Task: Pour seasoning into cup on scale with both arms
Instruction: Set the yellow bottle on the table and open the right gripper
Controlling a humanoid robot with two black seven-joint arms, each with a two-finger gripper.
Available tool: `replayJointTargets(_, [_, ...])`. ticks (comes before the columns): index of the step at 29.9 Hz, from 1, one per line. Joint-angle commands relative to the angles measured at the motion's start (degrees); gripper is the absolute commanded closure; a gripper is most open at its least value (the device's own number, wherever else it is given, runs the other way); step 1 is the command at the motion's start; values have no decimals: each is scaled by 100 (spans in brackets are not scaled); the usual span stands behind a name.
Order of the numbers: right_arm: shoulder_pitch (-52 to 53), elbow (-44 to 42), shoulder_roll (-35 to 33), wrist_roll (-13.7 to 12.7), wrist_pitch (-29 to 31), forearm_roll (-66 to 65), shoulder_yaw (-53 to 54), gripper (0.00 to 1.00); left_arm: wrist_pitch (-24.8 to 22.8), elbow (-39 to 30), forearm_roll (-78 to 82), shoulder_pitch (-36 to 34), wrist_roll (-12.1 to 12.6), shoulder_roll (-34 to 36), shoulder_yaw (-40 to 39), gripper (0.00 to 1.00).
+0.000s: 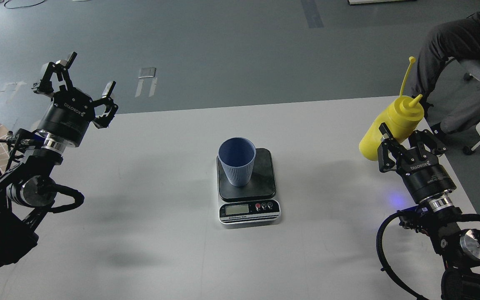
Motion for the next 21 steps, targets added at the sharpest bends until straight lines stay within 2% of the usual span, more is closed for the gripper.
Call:
replayJointTargets(1, [-16,-128,0,0,63,-3,-38,82,0,0,0,-2,0,-2,0,2])
replayJointTargets(11, [-25,-533,0,0,107,-3,-46,78,0,0,0,-2,0,6,0,2])
replayJointTargets(12, [-25,-533,0,0,107,-3,-46,73,0,0,0,-2,0,6,0,2])
replayJointTargets(15, [-25,-533,0,0,98,-3,-46,66,0,0,0,-2,0,-2,-8,2])
replayJointTargets(16, [-25,-533,0,0,98,-12,-46,61,0,0,0,-2,0,-2,-8,2])
replayJointTargets(18, [-25,-533,0,0,81,-12,-46,36,0,0,0,-2,0,-2,0,2])
replayJointTargets(19, [-25,-533,0,0,72,-12,-46,9,0,0,0,-2,0,6,0,2])
replayJointTargets(20, [-25,-524,0,0,81,-3,-46,2,0,0,0,-11,0,-2,0,2])
replayJointTargets(21, [-25,-533,0,0,81,-12,-46,2,0,0,0,-2,0,-2,-8,2])
